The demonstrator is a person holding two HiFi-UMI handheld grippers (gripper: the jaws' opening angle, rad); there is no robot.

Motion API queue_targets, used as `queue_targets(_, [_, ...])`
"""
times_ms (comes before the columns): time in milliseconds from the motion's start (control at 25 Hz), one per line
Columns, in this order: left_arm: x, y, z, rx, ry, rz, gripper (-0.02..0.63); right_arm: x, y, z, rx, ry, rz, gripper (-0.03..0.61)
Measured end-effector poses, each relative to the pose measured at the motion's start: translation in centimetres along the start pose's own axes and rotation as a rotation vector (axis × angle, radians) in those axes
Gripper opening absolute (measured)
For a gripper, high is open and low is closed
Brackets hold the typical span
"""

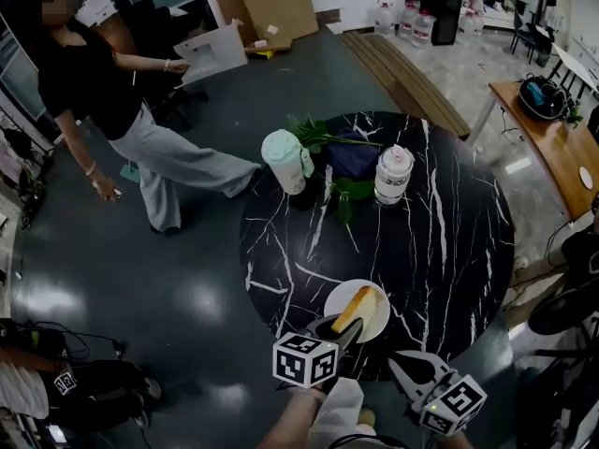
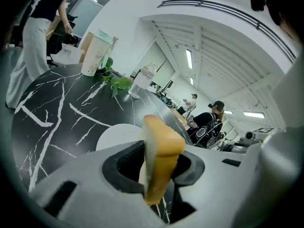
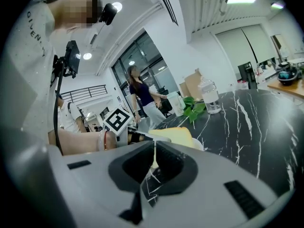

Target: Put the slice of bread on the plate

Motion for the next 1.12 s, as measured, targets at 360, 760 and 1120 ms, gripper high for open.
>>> queue_targets(360, [-0.4,0.4,-0.4,-0.055,0.058,-0.12,0.228,0.4,0.0,0.0,0.005,0.007,-0.027,0.012])
queue_targets(760, [-1.2,0.1,-0.3,-0.128,0.234,-0.387,0.285,0.6,-0.3,0.5,0.002,0.019,-0.046,0.012])
queue_targets(1120, [-3.2,0.6,1.1,-0.104,0.315,-0.421,0.285,0.9,-1.2,1.0,-0.012,0.021,-0.067,0.012])
Point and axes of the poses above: the fingertips, and each gripper's own axes: z backward along the fingers, x to its right, y out of its top, the point moved 2 cm from there along z, backward along the fingers, and after that the axes turned 2 degrees about -y, right-handed, at the moved point
